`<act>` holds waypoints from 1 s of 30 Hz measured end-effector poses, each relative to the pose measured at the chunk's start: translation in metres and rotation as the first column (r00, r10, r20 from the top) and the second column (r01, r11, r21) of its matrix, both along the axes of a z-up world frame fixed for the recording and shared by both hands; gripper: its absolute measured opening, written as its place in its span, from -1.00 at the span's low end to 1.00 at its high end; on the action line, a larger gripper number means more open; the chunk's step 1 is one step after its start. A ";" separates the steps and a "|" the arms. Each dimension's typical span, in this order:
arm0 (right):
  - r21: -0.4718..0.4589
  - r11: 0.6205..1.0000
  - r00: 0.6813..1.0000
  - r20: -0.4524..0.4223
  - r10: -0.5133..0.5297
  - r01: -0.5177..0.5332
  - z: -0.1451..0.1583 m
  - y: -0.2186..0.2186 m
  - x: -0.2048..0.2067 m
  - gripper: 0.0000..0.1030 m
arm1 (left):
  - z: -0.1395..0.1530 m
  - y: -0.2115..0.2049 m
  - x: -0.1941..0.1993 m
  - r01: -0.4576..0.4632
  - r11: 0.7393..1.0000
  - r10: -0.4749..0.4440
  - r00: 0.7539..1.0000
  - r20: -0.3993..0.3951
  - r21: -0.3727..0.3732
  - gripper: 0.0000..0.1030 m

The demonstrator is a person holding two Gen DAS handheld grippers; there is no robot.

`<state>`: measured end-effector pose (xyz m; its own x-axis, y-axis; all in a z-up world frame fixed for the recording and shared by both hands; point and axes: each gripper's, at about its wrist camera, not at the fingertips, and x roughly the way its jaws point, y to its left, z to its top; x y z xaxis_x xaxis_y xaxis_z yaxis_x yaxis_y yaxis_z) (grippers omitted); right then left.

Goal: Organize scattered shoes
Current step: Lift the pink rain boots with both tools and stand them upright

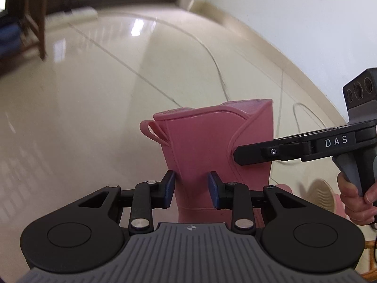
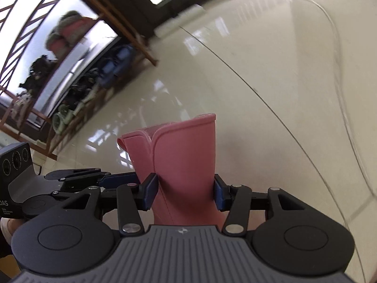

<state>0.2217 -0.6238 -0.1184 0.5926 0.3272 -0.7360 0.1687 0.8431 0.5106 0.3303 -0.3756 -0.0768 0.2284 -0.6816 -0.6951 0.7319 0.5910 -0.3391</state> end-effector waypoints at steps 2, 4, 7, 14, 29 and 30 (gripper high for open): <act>-0.025 0.999 0.999 0.031 0.034 -0.034 0.007 0.008 0.016 0.09 | 0.009 0.009 0.010 -0.041 0.999 0.041 0.998 0.050 -0.001 -0.35; -0.058 0.995 0.995 0.059 0.083 -0.079 0.012 0.020 0.039 0.08 | 0.016 0.016 0.018 -0.069 0.997 0.067 0.993 0.094 0.024 -0.35; -0.082 0.987 0.984 0.094 0.149 -0.142 0.014 0.037 0.065 0.04 | 0.022 0.030 0.028 -0.120 0.992 0.114 0.983 0.145 0.034 -0.37; -0.173 0.964 0.971 0.091 0.221 -0.204 0.015 0.067 0.116 0.14 | 0.004 0.054 0.044 -0.159 0.985 0.151 0.982 0.114 0.064 -0.38; -0.165 0.974 0.984 0.067 0.166 -0.153 0.002 0.053 0.084 0.42 | -0.001 0.042 0.045 -0.022 0.994 -0.003 0.974 0.228 0.108 0.18; -0.162 0.976 0.985 0.067 0.158 -0.145 0.004 0.051 0.081 0.42 | -0.001 0.042 0.047 -0.011 0.994 -0.014 0.972 0.235 0.105 0.21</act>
<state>0.3030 -0.5731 -0.1146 0.6034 0.3027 -0.7377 -0.0028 0.9259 0.3777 0.3773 -0.3340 -0.0778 0.3928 -0.6086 -0.6895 0.7846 0.6128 -0.0939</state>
